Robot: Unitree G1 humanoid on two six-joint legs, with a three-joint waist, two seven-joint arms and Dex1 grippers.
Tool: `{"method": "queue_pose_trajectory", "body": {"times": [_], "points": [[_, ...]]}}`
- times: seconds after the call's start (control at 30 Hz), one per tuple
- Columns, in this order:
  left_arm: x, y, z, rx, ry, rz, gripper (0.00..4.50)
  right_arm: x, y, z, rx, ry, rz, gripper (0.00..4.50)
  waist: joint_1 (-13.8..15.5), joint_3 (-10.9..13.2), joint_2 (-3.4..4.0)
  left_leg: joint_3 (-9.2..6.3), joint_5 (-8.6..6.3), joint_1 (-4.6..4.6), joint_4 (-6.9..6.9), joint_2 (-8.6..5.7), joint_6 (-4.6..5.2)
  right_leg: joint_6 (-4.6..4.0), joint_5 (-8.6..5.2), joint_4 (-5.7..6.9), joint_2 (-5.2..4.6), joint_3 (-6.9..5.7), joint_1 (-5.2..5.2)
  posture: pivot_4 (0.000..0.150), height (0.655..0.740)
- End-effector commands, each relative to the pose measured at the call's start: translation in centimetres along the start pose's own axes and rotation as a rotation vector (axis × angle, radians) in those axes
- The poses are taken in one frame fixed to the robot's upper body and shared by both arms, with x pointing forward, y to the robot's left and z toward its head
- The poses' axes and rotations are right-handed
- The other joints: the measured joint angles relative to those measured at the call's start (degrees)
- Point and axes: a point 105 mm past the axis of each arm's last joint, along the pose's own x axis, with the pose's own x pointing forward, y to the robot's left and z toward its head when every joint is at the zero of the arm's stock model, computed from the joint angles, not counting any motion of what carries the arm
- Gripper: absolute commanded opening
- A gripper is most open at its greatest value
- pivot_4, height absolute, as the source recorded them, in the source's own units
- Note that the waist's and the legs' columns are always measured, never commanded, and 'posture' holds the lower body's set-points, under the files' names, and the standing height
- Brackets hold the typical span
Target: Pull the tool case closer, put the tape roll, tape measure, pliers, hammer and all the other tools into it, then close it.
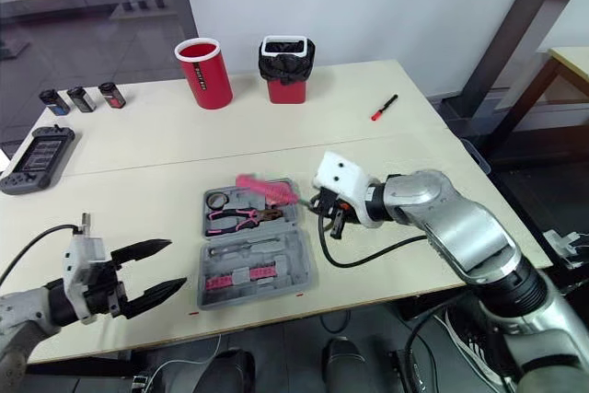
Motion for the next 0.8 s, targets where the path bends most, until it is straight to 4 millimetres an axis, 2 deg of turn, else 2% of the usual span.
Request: {"method": "queue_pose_trajectory", "body": {"times": [0.03, 0.13, 0.27, 0.47, 0.6, 0.8], "points": [[-2.0, 0.2, 0.0, 0.071, 0.057, -0.059, 4.50, 0.3, -0.3, 2.0, -0.129, 0.085, 0.033, 0.03, -0.3, 0.0, 0.00, 0.04, 0.00, -0.05, 0.01, 0.00, 0.00, -0.02, 0.01, 0.00, -0.01, 0.01, -0.08, 0.150, 0.7387], [-3.3, 0.3, -0.5, 0.096, 0.121, -0.098, 4.50, 1.1, 1.0, 2.3, -0.252, 0.210, 0.151, 0.03, -0.3, 0.0, 0.02, 0.10, 0.00, -0.25, -0.02, 0.01, 0.00, -0.10, 0.06, 0.13, -0.03, 0.01, -0.45, 0.150, 0.7387], [-4.2, 0.7, -0.1, 0.128, 0.132, -0.099, 4.50, 2.9, 1.4, 4.0, -0.340, 0.239, 0.183, 0.03, -0.3, 0.0, 0.01, 0.10, 0.00, -0.36, -0.17, 0.02, 0.00, -0.01, -0.01, 0.25, -0.01, -0.01, -0.67, 0.150, 0.7387], [-4.6, 1.0, 0.0, 0.130, 0.115, -0.068, 4.50, 4.4, 2.1, 5.3, -0.351, 0.280, 0.216, 0.03, -0.2, 0.0, 0.01, 0.10, 0.01, -0.83, 0.11, 0.01, -0.02, 0.01, 0.00, 0.51, -0.04, -0.02, -1.04, 0.150, 0.7387], [-4.2, 0.7, -0.5, 0.124, 0.113, -0.060, 4.50, 5.0, 2.7, 4.7, -0.339, 0.355, 0.252, 0.03, -0.2, 0.0, 0.01, 0.07, 0.02, -0.79, 0.11, 0.02, -0.02, 0.00, 0.00, 0.63, -0.03, -0.04, -1.08, 0.150, 0.7387], [-3.4, 0.4, -0.6, 0.120, 0.103, -0.061, 4.50, 6.1, 3.4, 5.0, -0.300, 0.355, 0.284, 0.03, -0.2, 0.0, 0.00, 0.06, 0.02, -0.80, 0.11, 0.02, -0.02, 0.00, 0.00, 0.63, -0.02, -0.05, -1.08, 0.150, 0.7387]]}}
